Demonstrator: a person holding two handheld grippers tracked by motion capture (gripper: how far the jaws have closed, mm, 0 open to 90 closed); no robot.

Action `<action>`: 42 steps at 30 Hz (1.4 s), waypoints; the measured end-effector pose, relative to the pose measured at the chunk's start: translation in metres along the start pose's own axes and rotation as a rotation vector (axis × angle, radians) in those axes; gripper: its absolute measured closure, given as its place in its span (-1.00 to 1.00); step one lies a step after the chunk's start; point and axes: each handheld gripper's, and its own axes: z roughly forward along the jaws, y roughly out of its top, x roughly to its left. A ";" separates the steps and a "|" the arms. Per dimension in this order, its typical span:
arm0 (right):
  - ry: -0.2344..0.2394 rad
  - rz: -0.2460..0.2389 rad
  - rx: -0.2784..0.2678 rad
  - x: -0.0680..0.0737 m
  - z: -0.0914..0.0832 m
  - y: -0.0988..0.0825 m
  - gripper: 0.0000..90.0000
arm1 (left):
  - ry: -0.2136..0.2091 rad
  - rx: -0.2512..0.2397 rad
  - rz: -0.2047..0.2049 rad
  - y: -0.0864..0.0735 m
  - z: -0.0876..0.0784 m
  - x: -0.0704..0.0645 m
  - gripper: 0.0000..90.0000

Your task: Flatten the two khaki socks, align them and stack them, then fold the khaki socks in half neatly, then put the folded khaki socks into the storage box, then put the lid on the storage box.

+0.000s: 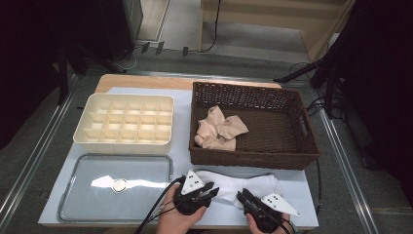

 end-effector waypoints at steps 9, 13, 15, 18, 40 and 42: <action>-0.038 -0.007 -0.098 -0.016 -0.030 0.017 0.71 | 0.000 0.068 0.020 -0.008 0.020 -0.002 0.60; -0.164 0.036 -0.168 -0.044 -0.051 0.022 0.71 | 0.004 0.067 0.024 -0.006 0.017 -0.002 0.60; -0.189 0.068 -0.167 -0.058 -0.059 0.021 0.78 | -0.004 0.042 0.019 -0.004 0.014 -0.004 0.59; -0.221 0.071 -0.168 -0.071 -0.069 0.021 0.76 | -0.020 0.010 0.016 -0.001 0.013 -0.008 0.58; -0.271 0.128 -0.059 -0.072 -0.049 0.011 0.17 | -0.036 0.027 0.021 -0.001 0.038 -0.026 0.67; -0.274 0.140 -0.051 -0.072 -0.045 0.008 0.13 | -0.037 0.018 0.021 0.001 0.038 -0.027 0.68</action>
